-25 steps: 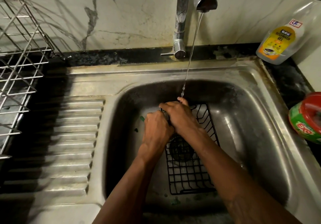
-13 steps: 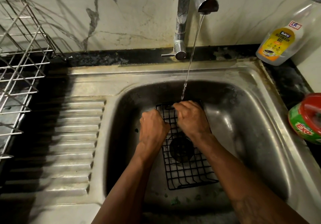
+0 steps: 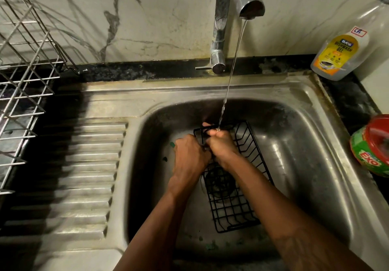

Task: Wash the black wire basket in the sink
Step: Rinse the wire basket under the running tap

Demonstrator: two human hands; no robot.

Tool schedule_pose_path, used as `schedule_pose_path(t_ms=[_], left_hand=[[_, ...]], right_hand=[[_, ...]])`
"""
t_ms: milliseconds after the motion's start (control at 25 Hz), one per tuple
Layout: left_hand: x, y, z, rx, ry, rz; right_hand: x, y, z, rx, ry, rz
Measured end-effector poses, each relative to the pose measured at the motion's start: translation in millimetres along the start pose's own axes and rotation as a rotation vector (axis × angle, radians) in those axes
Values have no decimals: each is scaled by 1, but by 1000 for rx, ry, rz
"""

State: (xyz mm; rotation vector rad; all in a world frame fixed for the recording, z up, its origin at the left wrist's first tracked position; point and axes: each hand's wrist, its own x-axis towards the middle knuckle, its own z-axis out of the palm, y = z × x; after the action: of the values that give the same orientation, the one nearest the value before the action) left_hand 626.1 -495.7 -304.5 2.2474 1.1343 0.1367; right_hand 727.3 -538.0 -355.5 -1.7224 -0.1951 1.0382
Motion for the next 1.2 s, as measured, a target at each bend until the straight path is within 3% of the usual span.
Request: schedule_pose_path(t_ms=[80,160,280,360,440,520,600,680,760,880,1080,1200], left_hand=[[0,0,1,57,-7,15],[0,0,-1,80,-2,1],[-2,0,-2,44,13,-36],[-1,1,-1,63,5,-50],[-1,2,0,77,0,-41],[-2,2,0,60,1,-32],[-2,1,0,47,4,-49],[-2,0,0,53,1,-73],[-3,3,-2,66,-7,-64],[-4,4,-4,58,-24,-41],[-6,6,-4,71,-13,-111],[-6,10,-4,84,-29,-95]], right_hand=[[-9,-8,-4,750,-44,129],[-15,-17,-15,1190,-75,210],[-14,-22,-43,1429,-106,254],[-14,-24,-51,1431,-92,223],[-18,-21,-39,1208,-47,175],[-20,-8,-19,583,32,61],[-18,10,-6,-106,126,-165],[-15,13,-13,-552,159,-399],[-11,8,-20,-710,81,-482],[-4,5,-22,-717,-9,-427],[-2,14,-45,-734,305,-292],[-7,14,-38,-1021,337,-326]])
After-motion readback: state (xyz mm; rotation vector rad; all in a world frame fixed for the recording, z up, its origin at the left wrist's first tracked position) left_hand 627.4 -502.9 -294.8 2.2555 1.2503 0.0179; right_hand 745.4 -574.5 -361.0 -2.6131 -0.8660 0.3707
